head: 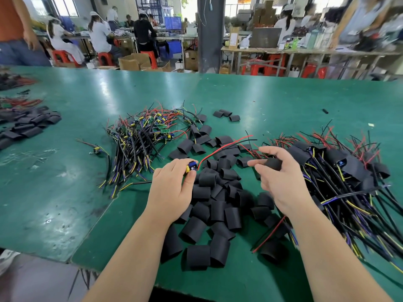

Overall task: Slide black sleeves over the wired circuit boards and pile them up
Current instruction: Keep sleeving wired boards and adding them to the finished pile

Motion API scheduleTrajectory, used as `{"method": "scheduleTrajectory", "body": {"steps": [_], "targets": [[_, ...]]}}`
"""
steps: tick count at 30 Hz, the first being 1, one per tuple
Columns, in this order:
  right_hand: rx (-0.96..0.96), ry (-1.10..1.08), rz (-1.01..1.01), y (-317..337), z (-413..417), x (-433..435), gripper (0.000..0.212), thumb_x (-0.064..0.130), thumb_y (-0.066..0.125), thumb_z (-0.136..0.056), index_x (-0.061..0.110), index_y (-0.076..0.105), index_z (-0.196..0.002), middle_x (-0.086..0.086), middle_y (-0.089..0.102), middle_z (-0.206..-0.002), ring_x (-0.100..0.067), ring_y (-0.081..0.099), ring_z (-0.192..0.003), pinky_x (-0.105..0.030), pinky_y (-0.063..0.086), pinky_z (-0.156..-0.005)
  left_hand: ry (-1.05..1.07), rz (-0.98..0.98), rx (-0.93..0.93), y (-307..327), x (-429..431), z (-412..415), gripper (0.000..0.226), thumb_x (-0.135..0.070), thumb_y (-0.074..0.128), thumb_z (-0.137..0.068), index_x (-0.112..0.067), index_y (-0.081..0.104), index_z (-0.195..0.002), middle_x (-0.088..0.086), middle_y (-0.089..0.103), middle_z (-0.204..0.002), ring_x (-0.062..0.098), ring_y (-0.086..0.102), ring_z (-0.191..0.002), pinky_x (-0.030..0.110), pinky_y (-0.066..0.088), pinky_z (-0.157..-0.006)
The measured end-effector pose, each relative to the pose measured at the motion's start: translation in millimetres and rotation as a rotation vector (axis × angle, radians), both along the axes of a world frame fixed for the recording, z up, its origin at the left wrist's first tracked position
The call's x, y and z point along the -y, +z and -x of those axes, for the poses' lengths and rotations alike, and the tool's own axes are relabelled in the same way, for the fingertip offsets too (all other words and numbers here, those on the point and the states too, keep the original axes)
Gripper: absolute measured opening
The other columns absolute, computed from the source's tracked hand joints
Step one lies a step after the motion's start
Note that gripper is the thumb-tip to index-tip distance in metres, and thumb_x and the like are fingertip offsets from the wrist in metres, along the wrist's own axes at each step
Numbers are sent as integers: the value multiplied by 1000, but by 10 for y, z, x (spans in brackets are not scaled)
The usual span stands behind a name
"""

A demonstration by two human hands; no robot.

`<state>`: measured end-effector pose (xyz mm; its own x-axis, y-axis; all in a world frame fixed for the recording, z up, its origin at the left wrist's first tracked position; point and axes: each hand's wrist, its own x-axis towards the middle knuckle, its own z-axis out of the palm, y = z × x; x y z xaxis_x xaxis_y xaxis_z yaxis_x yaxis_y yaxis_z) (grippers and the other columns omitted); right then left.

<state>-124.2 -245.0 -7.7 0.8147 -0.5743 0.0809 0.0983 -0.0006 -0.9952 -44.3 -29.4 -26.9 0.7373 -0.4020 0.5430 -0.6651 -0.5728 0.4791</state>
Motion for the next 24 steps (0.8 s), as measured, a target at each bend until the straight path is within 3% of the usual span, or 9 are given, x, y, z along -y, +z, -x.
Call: {"method": "scheduleTrajectory", "body": {"steps": [3, 6, 8, 10, 12, 16, 21, 24], "targets": [[24, 52, -145, 19, -25, -35, 19, 1, 49, -97, 18, 58, -101, -10, 66, -80, -11, 30, -39, -21, 27, -39, -9, -3, -2, -2, 1, -6, 33, -27, 39, -94, -14, 62, -114, -6, 62, -98, 20, 56, -85, 34, 32, -79], [109, 91, -461, 103, -45, -82, 9, 15, 51, -99, 12, 59, -99, -7, 57, -78, -14, 44, -48, -23, 40, -45, -14, -3, -4, -4, 0, -2, 32, -27, 39, -94, -15, 62, -113, -7, 61, -95, 19, 55, -83, 34, 31, -79], [219, 105, -639, 153, -24, -78, 15, 11, 45, -101, 7, 57, -109, -8, 60, -81, -21, 65, -63, -23, 53, -57, -17, -6, -5, -7, -2, -3, 32, -27, 39, -94, -15, 62, -113, -7, 61, -95, 19, 55, -83, 33, 31, -79], [307, 137, -705, 187, 15, -57, 21, 6, 39, -102, 2, 55, -116, -14, 63, -90, -31, 72, -84, -24, 57, -68, -20, -10, -4, -9, -3, 1, 32, -28, 39, -94, -15, 62, -113, -7, 61, -95, 18, 54, -81, 33, 31, -79], [359, 185, -692, 209, 49, -48, 24, 9, 43, -99, 3, 56, -119, -13, 67, -93, -35, 70, -94, -25, 58, -72, -23, -14, -3, -9, -5, 5, 32, -28, 39, -94, -15, 62, -113, -7, 60, -93, 18, 53, -79, 33, 32, -79], [386, 246, -542, 215, 83, -44, 26, 21, 54, -84, 23, 59, -109, 5, 71, -106, -29, 67, -105, -32, 57, -81, -29, -20, -4, -1, 0, 10, 32, -28, 39, -94, -15, 62, -113, -7, 60, -93, 18, 53, -80, 34, 33, -78], [429, 273, -506, 161, 62, -90, 12, 17, 54, -83, 22, 55, -94, 10, 69, -117, -21, 66, -107, -22, 53, -77, -37, -24, -8, 2, 3, 22, 31, -27, 39, -94, -16, 62, -112, -6, 62, -98, 19, 56, -87, 35, 34, -81], [455, 304, -518, 163, 59, -129, 15, 15, 56, -82, 27, 66, -83, 10, 68, -117, -22, 67, -107, -22, 54, -77, -38, -36, -8, -5, 7, 20, 32, -28, 39, -94, -16, 62, -112, -6, 61, -97, 19, 55, -86, 35, 33, -81]]}}
